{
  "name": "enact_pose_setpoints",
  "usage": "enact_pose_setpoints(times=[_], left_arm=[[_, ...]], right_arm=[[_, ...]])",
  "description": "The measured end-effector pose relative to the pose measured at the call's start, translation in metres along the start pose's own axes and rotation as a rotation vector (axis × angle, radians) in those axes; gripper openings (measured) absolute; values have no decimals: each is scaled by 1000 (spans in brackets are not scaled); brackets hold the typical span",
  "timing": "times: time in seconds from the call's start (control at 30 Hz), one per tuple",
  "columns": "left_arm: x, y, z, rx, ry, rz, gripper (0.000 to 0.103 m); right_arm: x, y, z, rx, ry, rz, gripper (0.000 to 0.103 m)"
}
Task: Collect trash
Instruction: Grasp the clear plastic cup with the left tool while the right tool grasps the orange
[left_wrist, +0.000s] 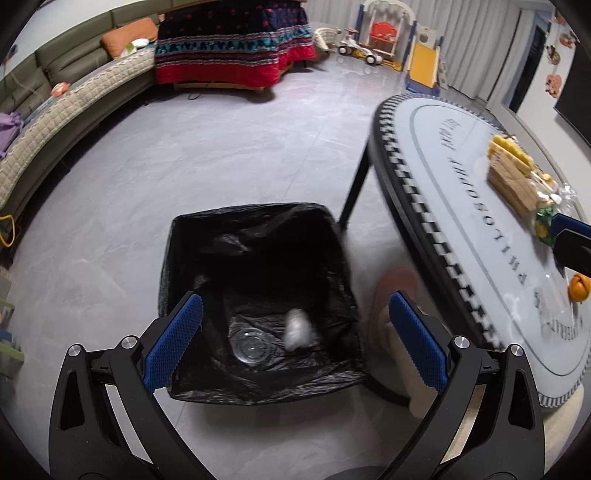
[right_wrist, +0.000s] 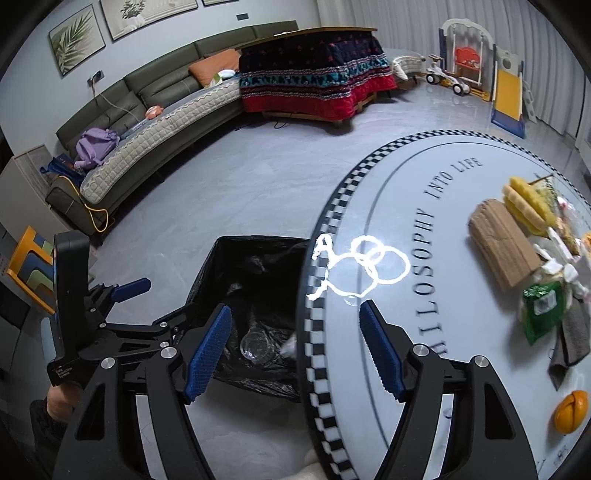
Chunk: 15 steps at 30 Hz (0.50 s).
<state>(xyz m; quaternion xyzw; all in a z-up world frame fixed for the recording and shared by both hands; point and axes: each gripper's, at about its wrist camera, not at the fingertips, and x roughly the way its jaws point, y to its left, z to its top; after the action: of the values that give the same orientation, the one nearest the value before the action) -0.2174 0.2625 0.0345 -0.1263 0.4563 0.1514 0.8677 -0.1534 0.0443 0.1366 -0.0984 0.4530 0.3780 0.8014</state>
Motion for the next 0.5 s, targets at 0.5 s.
enact_pose_setpoints(times=[0.5], left_arm=[[-13, -170, 10, 228, 32, -201, 98]], right_arm=[[-86, -127, -50, 163, -60, -214, 75]])
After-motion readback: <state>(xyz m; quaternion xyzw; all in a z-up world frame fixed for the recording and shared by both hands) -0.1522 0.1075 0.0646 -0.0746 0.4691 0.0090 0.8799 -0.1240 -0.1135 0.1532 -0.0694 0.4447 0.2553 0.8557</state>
